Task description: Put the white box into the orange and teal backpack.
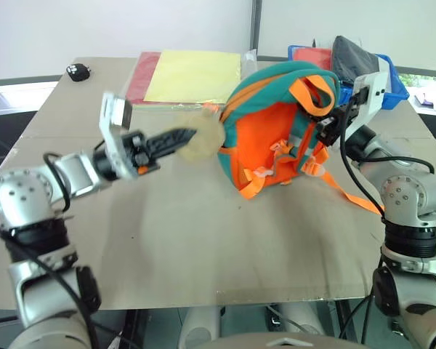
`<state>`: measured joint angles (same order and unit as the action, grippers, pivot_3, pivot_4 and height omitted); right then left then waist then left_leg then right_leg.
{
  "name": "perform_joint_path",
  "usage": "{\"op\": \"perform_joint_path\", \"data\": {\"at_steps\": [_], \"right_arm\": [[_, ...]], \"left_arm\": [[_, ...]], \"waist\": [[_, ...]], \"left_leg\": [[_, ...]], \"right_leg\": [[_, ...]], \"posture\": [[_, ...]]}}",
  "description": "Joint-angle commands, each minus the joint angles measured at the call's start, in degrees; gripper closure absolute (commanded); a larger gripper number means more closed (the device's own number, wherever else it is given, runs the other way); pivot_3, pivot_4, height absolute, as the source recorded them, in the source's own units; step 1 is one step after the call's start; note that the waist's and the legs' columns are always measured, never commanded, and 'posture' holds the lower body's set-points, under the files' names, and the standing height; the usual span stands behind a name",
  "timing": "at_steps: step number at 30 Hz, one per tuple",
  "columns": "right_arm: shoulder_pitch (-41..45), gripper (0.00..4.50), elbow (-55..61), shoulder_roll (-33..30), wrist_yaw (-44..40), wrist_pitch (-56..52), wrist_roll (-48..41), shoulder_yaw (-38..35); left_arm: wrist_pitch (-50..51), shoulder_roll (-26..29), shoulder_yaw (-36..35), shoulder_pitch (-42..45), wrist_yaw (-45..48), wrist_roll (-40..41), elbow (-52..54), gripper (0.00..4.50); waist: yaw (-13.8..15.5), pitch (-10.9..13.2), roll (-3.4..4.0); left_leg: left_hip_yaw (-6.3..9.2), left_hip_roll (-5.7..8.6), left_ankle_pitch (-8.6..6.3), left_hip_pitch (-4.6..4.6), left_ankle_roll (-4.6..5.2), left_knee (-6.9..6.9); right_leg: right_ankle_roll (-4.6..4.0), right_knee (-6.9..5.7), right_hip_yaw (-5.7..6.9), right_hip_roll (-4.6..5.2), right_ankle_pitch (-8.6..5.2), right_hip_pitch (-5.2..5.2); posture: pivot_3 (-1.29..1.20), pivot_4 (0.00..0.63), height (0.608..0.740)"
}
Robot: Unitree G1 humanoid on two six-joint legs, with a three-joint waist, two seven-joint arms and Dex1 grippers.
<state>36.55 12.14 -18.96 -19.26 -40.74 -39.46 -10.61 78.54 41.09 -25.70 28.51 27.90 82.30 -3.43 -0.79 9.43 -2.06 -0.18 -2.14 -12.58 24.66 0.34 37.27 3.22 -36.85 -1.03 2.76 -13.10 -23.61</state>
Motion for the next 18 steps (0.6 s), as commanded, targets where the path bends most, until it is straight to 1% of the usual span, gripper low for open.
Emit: {"op": "perform_joint_path", "data": {"at_steps": [1,3,5,7,9,10,12,14,18], "right_arm": [[1.94,4.5,-1.07,-2.01,6.88,1.42,-0.28,-9.64],[2.77,4.5,-2.05,-2.36,8.55,1.54,-1.35,-10.61],[3.74,4.5,-2.9,-2.34,10.34,1.88,-2.29,-11.3],[4.46,4.5,-2.85,-1.95,11.39,1.88,-3.85,-11.56],[4.61,4.5,-1.77,-1.53,11.66,1.46,-5.56,-11.37],[4.53,4.5,-1.14,-1.28,12.07,1.14,-6.43,-11.34],[4.32,4.5,-0.38,-1.32,12.94,0.94,-7.1,-11.02],[4.28,4.5,0.05,-1.59,13.88,0.86,-7.79,-11.03],[2.84,4.5,1.97,-3.44,12.48,0.63,-7.19,-8.93]], "left_arm": [[-3.68,1.65,-3.63,-3.73,1.15,-1.94,2.31,3.92],[-4.5,-0.27,-3.04,-5.5,-0.01,-1.06,4.23,4.04],[-6.86,-2.57,-0.95,-7.88,-1.36,-4.16,5.46,4.05],[-11.74,-6.59,5.38,-8.74,-8.29,-14.12,5.21,4.05],[-15.25,-9.88,10.44,-8.58,-12.22,-20.79,5.08,4.05],[-16.82,-11.48,12.38,-7.99,-14.24,-23.7,4.68,4.05],[-18.03,-14.6,13.04,-6.66,-16.05,-24.68,4.75,4.05],[-20.63,-15.06,13.54,-6.28,-14.77,-26.71,6.23,4.05],[-27.58,-14.84,13.71,-6.58,-6.88,-28.36,10.4,4.07]], "waist": [[0.34,0.0,-0.02],[0.44,0.0,-0.02],[0.42,-0.01,-0.02],[0.46,-0.03,0.01],[0.63,-0.04,-0.02],[0.67,-0.05,-0.02],[0.9,-0.06,-0.04],[0.85,-0.06,-0.05],[0.62,-0.04,-0.01]], "left_leg": [[0.02,-0.01,0.0,0.01,0.0,0.01],[0.03,0.01,0.0,0.02,0.0,0.02],[-0.04,0.02,0.0,-0.02,0.0,0.03],[-0.09,0.03,0.0,-0.06,0.0,0.02],[-0.06,0.04,0.0,-0.11,0.01,0.02],[-0.06,0.03,0.0,-0.1,0.01,0.03],[-0.07,0.05,0.0,-0.09,0.01,0.04],[-0.08,0.04,0.0,-0.06,0.01,0.05],[-0.11,0.03,0.0,-0.02,0.01,-0.03]], "right_leg": [[-0.01,0.0,0.04,0.01,0.0,0.0],[-0.01,0.01,0.06,0.05,0.0,0.01],[-0.01,0.01,0.0,0.08,0.01,0.03],[0.0,0.0,-0.06,0.08,0.01,0.04],[-0.01,-0.02,-0.03,0.05,0.01,0.11],[-0.01,-0.01,-0.03,0.03,0.02,0.11],[-0.01,-0.02,-0.05,0.04,0.02,0.11],[0.0,-0.01,-0.05,0.04,0.02,0.1],[-0.01,0.0,-0.06,0.03,0.02,0.01]], "posture": [[0.0,0.15,0.74],[0.0,0.15,0.74],[0.0,0.15,0.74],[0.0,0.15,0.74],[0.0,0.15,0.74],[0.0,0.15,0.74],[0.0,0.15,0.74],[0.0,0.15,0.74],[0.0,0.15,0.74]]}}
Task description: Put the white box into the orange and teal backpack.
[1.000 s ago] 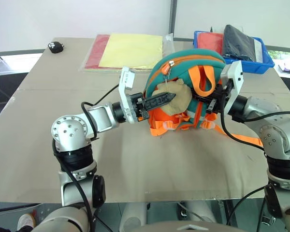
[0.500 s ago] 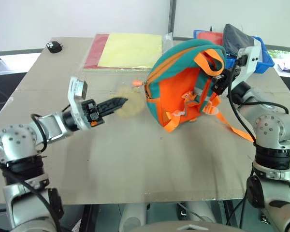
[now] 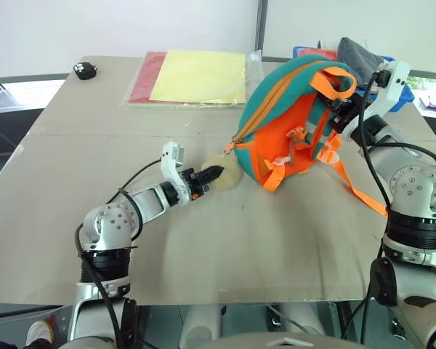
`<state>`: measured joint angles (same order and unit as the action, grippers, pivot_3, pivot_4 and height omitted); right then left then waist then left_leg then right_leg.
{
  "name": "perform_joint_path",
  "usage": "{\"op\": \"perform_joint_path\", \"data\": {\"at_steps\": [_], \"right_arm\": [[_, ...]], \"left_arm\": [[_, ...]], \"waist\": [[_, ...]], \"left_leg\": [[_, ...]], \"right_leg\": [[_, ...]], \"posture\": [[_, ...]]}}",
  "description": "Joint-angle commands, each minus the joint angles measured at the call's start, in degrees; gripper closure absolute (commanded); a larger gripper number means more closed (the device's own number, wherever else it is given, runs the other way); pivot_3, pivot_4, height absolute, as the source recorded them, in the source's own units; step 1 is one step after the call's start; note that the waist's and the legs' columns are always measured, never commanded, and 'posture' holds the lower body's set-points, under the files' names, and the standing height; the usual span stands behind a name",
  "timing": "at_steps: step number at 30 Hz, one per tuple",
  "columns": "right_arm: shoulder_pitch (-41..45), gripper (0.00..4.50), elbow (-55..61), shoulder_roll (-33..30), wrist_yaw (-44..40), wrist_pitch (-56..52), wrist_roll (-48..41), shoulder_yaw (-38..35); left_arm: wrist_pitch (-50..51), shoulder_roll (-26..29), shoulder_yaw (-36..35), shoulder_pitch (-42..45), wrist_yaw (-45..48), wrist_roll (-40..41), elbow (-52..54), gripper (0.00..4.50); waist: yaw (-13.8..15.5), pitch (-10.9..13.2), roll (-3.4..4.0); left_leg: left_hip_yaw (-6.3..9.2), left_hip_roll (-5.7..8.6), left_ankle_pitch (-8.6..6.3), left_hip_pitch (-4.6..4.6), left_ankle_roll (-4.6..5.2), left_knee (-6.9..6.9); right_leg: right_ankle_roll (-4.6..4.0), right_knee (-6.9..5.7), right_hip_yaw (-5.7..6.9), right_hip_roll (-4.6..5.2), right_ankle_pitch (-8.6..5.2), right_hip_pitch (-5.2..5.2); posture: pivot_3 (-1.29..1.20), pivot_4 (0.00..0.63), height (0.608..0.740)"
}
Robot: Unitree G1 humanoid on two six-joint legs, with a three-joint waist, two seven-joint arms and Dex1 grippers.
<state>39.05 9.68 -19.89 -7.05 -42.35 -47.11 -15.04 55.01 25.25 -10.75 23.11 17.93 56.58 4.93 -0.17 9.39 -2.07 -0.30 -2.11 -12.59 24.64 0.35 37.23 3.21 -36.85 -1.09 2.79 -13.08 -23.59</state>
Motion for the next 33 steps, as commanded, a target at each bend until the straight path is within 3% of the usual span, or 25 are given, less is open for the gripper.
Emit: {"op": "perform_joint_path", "data": {"at_steps": [1,3,5,6,7,12,14,20,25,28,33], "right_arm": [[-0.65,4.5,5.33,-3.55,-0.77,1.71,1.02,-3.24],[-4.19,4.5,7.89,-7.76,-5.54,1.69,4.3,1.04],[-7.46,3.83,10.64,-9.92,-9.57,1.82,3.86,2.08],[-9.71,3.41,12.52,-12.49,-12.22,2.42,5.37,3.26],[-11.96,3.07,14.31,-14.73,-14.95,2.49,5.79,3.77],[-21.73,0.62,20.4,-20.98,-24.88,3.58,3.9,1.32],[-26.06,0.07,22.25,-22.8,-27.55,5.42,4.78,-0.72],[-41.44,0.07,26.26,-26.59,-34.51,6.42,3.43,-13.35],[-55.02,0.07,24.65,-26.25,-40.7,9.98,5.9,-22.97],[-60.8,0.07,21.48,-25.09,-44.14,15.11,9.67,-24.81],[-61.8,0.07,17.69,-24.22,-45.9,19.83,12.53,-23.35]], "left_arm": [[-5.83,1.04,-1.26,-1.43,4.59,-3.29,3.08,4.07],[-8.31,2.52,-1.56,-1.77,9.33,-3.86,4.77,4.07],[-11.78,4.55,-2.38,-2.56,14.67,-4.81,6.77,4.07],[-13.09,5.93,-2.85,-3.07,16.74,-5.48,7.27,3.03],[-14.42,7.3,-2.76,-3.76,18.23,-6.81,7.75,2.72],[-19.32,11.68,-1.9,-8.43,23.38,-11.49,11.82,0.15],[-20.87,13.16,-2.4,-11.33,25.09,-12.91,13.81,0.0],[-24.24,18.09,-6.62,-22.35,30.99,-15.26,17.43,0.0],[-27.4,18.06,-8.95,-29.43,32.05,-17.24,18.98,0.0],[-28.61,17.04,-10.22,-32.99,31.09,-18.06,19.66,0.0],[-26.77,17.35,-9.91,-33.86,31.22,-17.04,19.93,0.0]], "waist": [[0.0,0.0,0.0],[0.12,0.0,0.0],[-0.07,0.0,0.0],[-0.17,0.01,0.01],[-0.27,0.01,0.02],[-0.52,0.02,0.03],[-0.46,0.02,0.02],[-0.18,0.01,0.02],[0.42,0.0,0.01],[0.66,-0.04,-0.05],[0.67,-0.05,-0.03]], "left_leg": [[0.0,0.0,0.0,0.01,0.0,-0.01],[-0.01,0.0,0.0,0.06,0.0,-0.01],[-0.05,0.0,-0.01,0.07,0.01,-0.01],[-0.07,-0.01,-0.01,0.07,0.01,-0.02],[-0.07,-0.02,-0.01,0.06,0.01,-0.05],[-0.14,-0.04,-0.01,-0.05,0.02,-0.07],[-0.14,-0.06,-0.01,-0.07,0.02,-0.05],[-0.17,-0.09,-0.01,-0.11,0.01,-0.05],[-0.23,-0.1,-0.02,-0.18,0.02,-0.03],[-0.38,-0.13,-0.02,-0.36,0.01,-0.03],[-0.65,-0.28,-0.03,-0.88,0.0,-0.05]], "right_leg": [[0.0,0.01,0.0,0.0,0.0,0.0],[0.0,0.09,0.01,0.0,0.0,-0.01],[0.01,0.14,-0.01,0.0,-0.01,-0.01],[0.01,0.14,-0.02,0.0,-0.02,-0.01],[0.01,0.15,-0.03,0.0,-0.02,-0.03],[0.01,0.12,-0.12,-0.01,-0.03,-0.01],[0.01,0.13,-0.14,-0.01,-0.03,0.02],[-0.04,0.14,-0.16,-0.02,-0.08,0.02],[-0.2,0.15,-0.19,-0.01,-0.17,0.09],[-0.19,0.16,-0.3,0.0,-0.18,0.17],[0.01,0.15,-0.43,0.01,-0.3,0.38]], "posture": [[0.0,0.15,0.74],[0.0,0.15,0.74],[0.0,0.15,0.74],[0.0,0.15,0.74],[0.0,0.15,0.74],[0.0,0.15,0.74],[0.0,0.15,0.74],[0.0,0.15,0.74],[0.0,0.15,0.74],[0.0,0.15,0.74],[0.0,0.15,0.74]]}}
